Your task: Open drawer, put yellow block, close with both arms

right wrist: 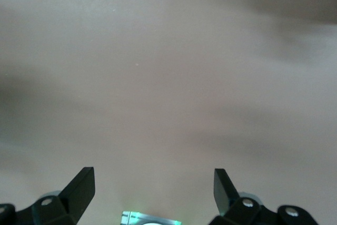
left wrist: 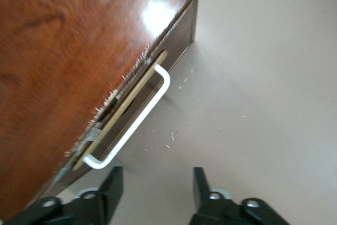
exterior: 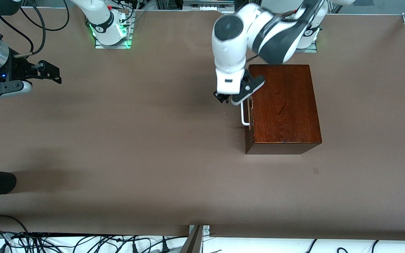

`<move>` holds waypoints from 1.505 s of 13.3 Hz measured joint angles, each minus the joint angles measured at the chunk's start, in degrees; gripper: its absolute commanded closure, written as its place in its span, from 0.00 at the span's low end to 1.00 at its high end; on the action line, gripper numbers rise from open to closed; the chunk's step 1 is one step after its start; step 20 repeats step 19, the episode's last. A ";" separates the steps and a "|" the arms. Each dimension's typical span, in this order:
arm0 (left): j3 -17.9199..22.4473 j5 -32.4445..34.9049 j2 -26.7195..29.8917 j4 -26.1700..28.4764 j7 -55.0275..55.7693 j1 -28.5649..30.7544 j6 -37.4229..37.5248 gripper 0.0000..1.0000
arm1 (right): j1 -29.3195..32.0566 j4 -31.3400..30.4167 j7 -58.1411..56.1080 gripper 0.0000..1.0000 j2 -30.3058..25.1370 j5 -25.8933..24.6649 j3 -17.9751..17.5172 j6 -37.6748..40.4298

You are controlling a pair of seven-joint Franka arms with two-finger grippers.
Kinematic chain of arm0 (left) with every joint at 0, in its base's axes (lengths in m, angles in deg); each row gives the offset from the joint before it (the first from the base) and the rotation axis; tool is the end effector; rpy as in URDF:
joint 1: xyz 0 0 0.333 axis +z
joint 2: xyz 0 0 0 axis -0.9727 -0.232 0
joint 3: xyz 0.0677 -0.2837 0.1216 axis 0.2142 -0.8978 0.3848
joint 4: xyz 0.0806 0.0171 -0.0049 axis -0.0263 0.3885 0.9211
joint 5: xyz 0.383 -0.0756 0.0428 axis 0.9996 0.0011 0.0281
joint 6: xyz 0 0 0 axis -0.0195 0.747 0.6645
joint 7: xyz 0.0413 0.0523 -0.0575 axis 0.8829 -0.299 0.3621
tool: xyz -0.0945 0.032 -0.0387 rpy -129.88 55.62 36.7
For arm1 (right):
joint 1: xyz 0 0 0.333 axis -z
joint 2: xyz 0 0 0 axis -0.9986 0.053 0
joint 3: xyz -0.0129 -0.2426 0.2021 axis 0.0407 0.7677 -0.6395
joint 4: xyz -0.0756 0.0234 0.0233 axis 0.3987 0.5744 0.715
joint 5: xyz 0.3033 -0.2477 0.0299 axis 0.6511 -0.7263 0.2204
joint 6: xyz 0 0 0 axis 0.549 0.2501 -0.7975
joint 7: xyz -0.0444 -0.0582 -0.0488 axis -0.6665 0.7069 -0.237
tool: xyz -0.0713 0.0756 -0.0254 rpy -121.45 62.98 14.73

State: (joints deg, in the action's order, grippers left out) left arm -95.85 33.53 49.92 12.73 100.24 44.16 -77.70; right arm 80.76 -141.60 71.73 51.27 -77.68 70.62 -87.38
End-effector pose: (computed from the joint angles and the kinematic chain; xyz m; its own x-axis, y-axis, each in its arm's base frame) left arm 0.4964 -0.4157 0.4663 0.7796 0.6214 0.0780 0.6257 -0.7782 -0.0546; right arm 0.5531 0.0396 0.5820 0.9768 0.1899 -0.0990 0.1892 -0.9818 -0.0172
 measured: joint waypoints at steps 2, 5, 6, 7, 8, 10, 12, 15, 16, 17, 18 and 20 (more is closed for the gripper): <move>-0.10 -2.00 4.32 0.07 -8.41 4.55 2.68 0.00 | -0.69 0.00 0.11 0.00 0.00 -0.83 -0.23 -0.92; -0.11 -5.47 9.68 0.33 -27.98 14.13 7.03 0.00 | -0.98 -0.29 0.27 0.00 -0.14 -0.96 -0.32 -2.31; 0.27 -5.76 11.33 0.65 -33.94 16.56 8.15 0.00 | -0.98 -0.40 0.37 0.00 -0.16 -0.96 -0.31 -2.83; 1.55 -5.87 12.98 1.25 -39.53 18.01 8.95 0.00 | -0.97 -0.40 0.53 0.00 -0.16 -0.96 -0.29 -3.07; 3.86 -5.99 14.61 2.18 -45.75 18.53 9.57 0.00 | -0.96 -0.40 0.61 0.00 -0.16 -0.96 -0.24 -3.19; 9.76 -6.27 17.17 4.22 -60.42 18.64 10.07 0.00 | -0.96 -0.40 0.69 0.00 -0.16 -0.96 -0.16 -3.35; 14.79 -6.50 18.46 5.46 -72.25 19.15 10.07 0.00 | -0.95 -0.40 0.74 0.00 -0.18 -0.96 -0.14 -3.79; 16.26 -6.60 18.71 5.79 -80.79 22.21 10.05 0.00 | -0.95 -0.40 0.80 0.00 -0.26 -0.96 -0.14 -3.87; 16.24 -6.60 18.71 5.86 -81.23 22.80 10.05 0.00 | -0.95 -0.40 0.81 0.00 -0.26 -0.96 -0.14 -3.89; 16.23 -6.60 18.71 5.88 -81.40 23.17 10.05 0.00 | -0.95 -0.40 0.82 0.00 -0.26 -0.96 -0.14 -3.89; 16.22 -6.60 18.72 5.88 -81.43 23.48 10.03 0.00 | -0.95 -0.40 0.83 0.00 -0.26 -0.96 -0.14 -3.89; 16.22 -6.79 18.77 5.88 -81.42 23.85 10.02 0.00 | -0.95 -0.40 0.83 0.00 -0.26 -0.96 -0.14 -3.89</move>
